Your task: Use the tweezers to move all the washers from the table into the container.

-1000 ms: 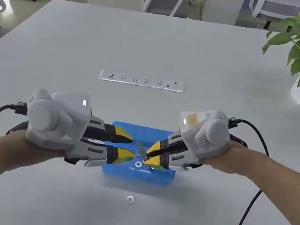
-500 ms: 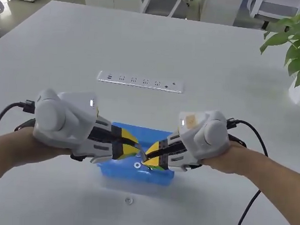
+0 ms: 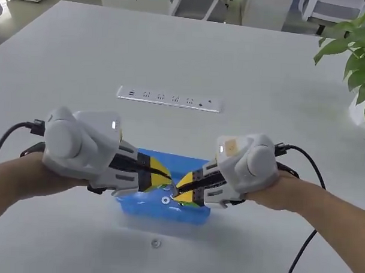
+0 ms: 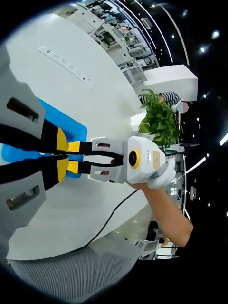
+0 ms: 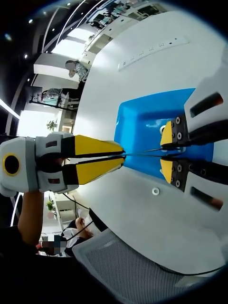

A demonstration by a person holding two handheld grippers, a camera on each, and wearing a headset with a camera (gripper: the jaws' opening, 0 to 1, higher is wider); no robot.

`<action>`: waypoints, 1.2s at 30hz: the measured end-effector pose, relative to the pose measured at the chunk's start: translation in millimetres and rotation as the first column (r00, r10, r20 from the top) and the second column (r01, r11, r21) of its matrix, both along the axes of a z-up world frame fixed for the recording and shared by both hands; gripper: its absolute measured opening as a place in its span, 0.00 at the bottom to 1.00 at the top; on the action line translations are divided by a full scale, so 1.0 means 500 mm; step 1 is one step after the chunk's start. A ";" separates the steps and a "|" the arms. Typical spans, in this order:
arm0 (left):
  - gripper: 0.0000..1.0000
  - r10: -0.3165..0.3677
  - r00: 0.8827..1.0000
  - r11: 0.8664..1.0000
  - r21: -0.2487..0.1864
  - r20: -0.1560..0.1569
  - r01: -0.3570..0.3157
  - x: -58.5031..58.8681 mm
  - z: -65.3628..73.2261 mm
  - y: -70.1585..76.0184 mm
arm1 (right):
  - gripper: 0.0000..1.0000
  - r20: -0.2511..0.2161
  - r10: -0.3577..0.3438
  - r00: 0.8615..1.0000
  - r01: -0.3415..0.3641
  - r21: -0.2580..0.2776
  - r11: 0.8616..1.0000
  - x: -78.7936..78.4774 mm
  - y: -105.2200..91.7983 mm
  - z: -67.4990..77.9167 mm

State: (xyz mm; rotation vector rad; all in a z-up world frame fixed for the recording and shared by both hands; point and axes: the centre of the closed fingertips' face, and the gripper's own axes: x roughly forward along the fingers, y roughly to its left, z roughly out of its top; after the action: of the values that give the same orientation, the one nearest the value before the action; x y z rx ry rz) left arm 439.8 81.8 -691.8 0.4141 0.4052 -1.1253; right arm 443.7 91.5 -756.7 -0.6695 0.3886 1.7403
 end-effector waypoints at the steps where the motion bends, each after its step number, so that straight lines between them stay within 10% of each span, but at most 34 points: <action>1: 0.05 0.000 1.000 1.000 0.003 0.003 0.000 0.001 0.000 0.000 | 0.09 0.004 0.000 1.000 0.000 -0.003 1.000 0.001 0.000 0.000; 36: 0.04 0.018 1.000 0.999 0.028 0.009 -0.019 0.002 0.030 -0.001 | 0.28 0.045 -0.099 0.994 0.100 -0.019 0.995 0.018 -0.040 0.029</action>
State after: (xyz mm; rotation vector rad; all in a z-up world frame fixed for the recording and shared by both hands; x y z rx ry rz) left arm 440.5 81.2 -677.0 0.4393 0.4168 -1.1006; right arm 452.5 71.3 -742.3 -0.6918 0.4041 1.6266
